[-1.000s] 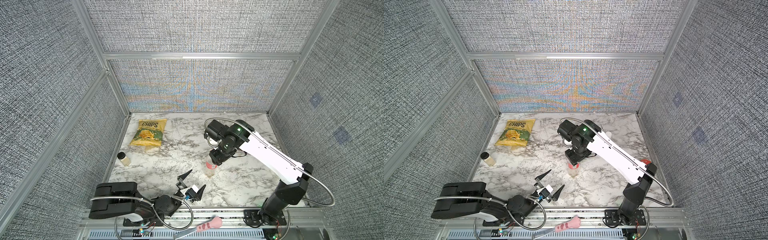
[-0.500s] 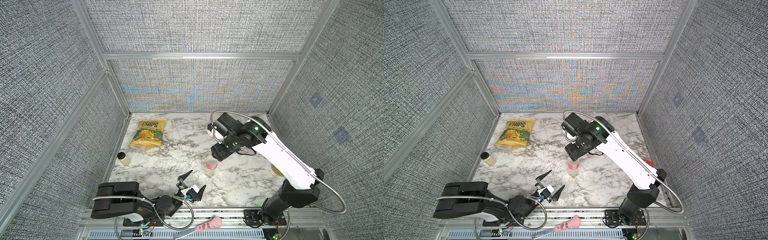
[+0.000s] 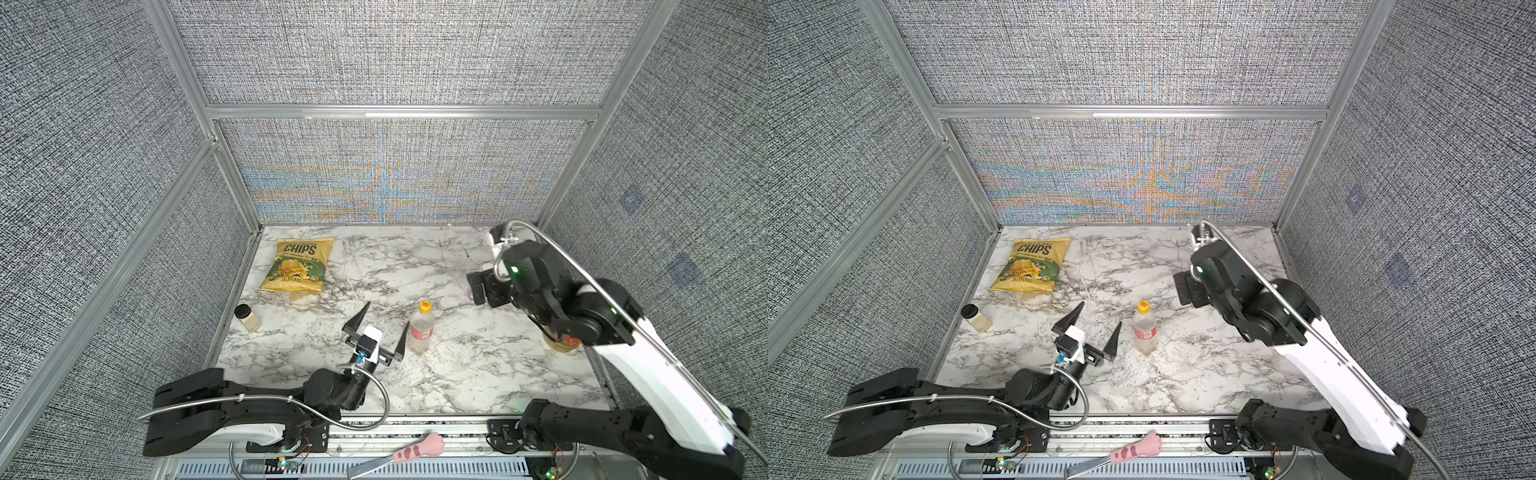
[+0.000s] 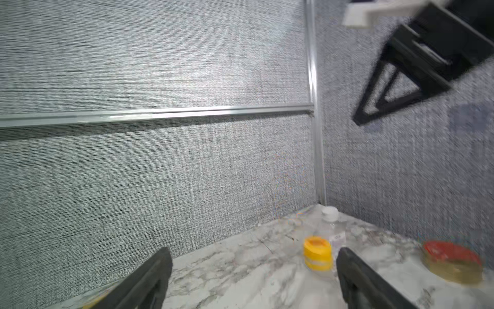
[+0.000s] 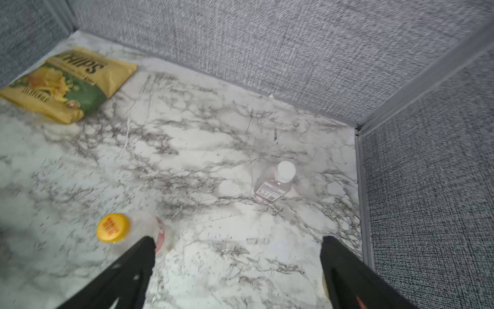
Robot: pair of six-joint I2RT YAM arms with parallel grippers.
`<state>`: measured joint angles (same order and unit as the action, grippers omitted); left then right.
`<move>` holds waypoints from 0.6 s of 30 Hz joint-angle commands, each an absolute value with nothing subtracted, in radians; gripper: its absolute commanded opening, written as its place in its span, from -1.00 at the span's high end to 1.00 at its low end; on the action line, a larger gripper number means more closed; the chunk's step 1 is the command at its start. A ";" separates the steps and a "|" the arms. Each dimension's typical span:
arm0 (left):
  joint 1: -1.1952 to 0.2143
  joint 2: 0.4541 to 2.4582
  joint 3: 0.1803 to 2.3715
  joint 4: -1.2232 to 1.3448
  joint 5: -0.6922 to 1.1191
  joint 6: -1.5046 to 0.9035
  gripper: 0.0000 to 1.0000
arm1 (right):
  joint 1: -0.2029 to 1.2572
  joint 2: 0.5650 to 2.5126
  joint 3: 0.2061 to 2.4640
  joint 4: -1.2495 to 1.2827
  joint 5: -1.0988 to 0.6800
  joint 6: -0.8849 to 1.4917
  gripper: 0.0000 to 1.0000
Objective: Screw on the bottle caps
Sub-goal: Reset both arms
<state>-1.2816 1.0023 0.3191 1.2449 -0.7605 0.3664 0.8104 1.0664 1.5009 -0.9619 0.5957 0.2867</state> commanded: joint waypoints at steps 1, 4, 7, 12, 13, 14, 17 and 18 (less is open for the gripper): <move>-1.133 0.824 0.426 0.717 -0.640 0.048 -0.93 | 0.760 0.935 1.289 -0.481 0.744 0.173 -0.98; -0.968 0.706 0.496 0.526 -0.595 -0.015 -0.93 | 0.655 0.854 1.134 -0.313 0.774 0.135 -0.98; -0.817 0.687 0.562 0.362 -0.570 -0.024 -0.94 | 0.520 0.833 1.030 -0.221 0.759 0.132 -0.97; -0.571 0.685 0.541 0.334 -0.504 -0.064 -0.93 | 0.268 0.844 0.862 -0.087 0.652 0.185 -0.98; -0.512 0.685 0.530 0.332 -0.496 -0.095 -0.94 | 0.221 0.849 0.824 -0.038 0.629 0.193 -0.98; -0.457 0.688 0.519 0.327 -0.461 -0.113 -0.94 | 0.176 0.859 0.792 0.004 0.604 0.195 -0.98; -0.347 0.725 0.459 0.372 -0.418 -0.124 -0.94 | 0.077 0.925 0.718 0.103 0.510 0.145 -0.98; -0.324 0.739 0.439 0.395 -0.409 -0.114 -0.93 | 0.059 0.943 0.696 0.113 0.488 0.126 -0.97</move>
<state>-0.3782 0.7147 0.4717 0.3721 -0.4744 -0.0834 0.1028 0.9096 0.7334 -0.0422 0.5945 0.1658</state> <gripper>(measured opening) 0.967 0.988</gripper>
